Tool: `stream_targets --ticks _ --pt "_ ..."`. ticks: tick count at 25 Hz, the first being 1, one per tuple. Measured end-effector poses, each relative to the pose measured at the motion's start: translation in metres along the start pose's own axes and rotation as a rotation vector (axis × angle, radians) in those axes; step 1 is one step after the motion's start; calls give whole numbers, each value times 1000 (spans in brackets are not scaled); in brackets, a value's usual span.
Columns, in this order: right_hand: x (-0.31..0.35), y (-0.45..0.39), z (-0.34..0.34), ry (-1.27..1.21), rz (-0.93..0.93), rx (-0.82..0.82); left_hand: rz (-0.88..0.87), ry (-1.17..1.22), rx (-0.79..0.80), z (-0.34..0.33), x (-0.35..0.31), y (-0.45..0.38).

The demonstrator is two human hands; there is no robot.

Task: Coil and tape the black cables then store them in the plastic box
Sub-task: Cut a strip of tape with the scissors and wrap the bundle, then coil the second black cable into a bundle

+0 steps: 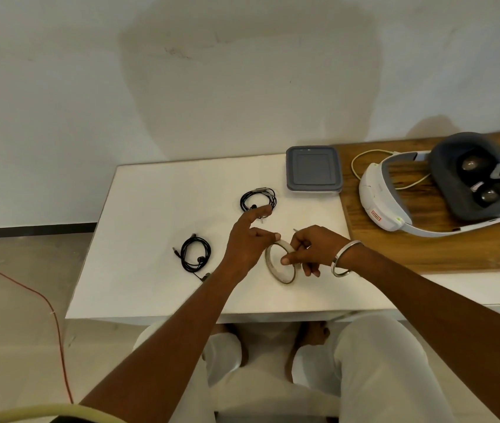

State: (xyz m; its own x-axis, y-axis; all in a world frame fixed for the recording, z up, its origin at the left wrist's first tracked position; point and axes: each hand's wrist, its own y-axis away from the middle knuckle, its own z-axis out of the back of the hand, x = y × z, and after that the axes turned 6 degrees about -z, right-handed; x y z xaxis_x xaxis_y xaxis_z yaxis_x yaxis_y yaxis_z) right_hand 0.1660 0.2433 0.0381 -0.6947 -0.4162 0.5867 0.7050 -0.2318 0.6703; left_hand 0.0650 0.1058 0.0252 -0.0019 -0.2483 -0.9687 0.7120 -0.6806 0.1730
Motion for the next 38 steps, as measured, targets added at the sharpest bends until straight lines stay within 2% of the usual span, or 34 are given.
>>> stream_targets --ticks 4,11,16,19,24,28,38 --pt "5 4 -7 177 72 -172 19 31 -50 -8 -2 0" --pt "1 -5 -40 506 -37 -148 212 -54 -161 -31 29 9" --pt "-5 -18 -54 384 -208 -141 171 -174 -180 -43 34 11" --pt "-10 -12 -56 93 -301 -73 117 -229 -167 -45 37 12" --pt "-14 -4 -52 -26 -222 -112 108 -253 -190 -47 39 12" --pt "-19 -7 -48 14 -153 -130 166 -249 -227 -49 36 11" --pt "-23 -2 -45 -72 -132 -58 238 -226 -349 -53 30 9"
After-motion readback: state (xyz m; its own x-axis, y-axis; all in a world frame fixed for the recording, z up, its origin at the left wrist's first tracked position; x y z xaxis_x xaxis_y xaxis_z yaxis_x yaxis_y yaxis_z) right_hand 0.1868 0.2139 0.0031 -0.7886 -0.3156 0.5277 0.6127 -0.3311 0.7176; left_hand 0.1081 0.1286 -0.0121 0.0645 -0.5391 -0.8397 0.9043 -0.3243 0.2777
